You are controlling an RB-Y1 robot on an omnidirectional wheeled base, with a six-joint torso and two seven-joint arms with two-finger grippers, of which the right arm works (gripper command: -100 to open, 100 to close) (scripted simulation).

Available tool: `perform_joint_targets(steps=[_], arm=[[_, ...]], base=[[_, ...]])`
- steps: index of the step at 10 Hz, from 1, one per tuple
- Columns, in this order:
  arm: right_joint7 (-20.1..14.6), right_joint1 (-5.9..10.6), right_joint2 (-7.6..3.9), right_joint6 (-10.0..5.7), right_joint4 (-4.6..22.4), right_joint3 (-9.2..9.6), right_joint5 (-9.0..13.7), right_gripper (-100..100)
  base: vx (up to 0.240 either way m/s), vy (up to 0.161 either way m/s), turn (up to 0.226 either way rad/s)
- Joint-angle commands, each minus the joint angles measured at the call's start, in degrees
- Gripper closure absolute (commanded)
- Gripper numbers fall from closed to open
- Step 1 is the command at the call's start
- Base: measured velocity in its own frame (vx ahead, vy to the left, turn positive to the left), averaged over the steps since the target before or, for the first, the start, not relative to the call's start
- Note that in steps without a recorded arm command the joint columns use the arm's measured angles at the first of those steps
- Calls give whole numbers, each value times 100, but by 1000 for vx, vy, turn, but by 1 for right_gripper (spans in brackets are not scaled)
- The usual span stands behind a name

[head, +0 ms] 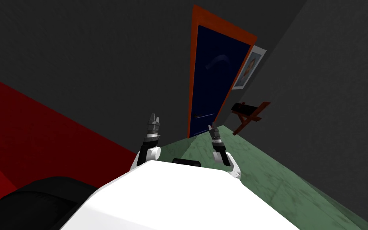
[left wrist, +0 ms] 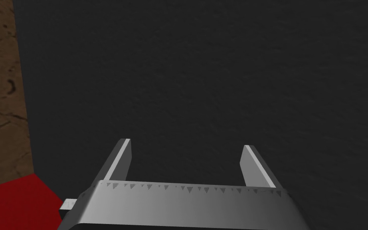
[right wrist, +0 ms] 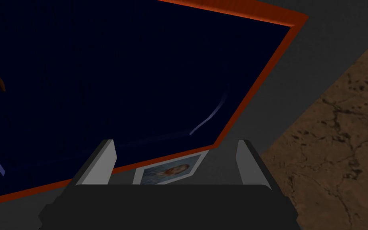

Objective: Pull the door open

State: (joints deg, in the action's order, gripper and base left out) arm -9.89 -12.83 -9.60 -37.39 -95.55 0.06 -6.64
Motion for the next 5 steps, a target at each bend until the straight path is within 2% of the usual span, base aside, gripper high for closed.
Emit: perform_joint_targets(steps=[1, 2, 3, 4, 5], arm=[[-17, 62, -4, -36, 237, 25, -18, -100], [-79, 182, -58, -77, 433, 48, -34, -100], [-79, 182, -58, -77, 526, 48, -34, -100], [-140, 302, -112, -118, 715, 71, -50, -100], [-140, 302, -112, -118, 815, 71, -50, -100]], base=[[42, -20, 42], [48, -19, 71], [42, -18, 40], [52, -24, 63], [44, -21, 45]])
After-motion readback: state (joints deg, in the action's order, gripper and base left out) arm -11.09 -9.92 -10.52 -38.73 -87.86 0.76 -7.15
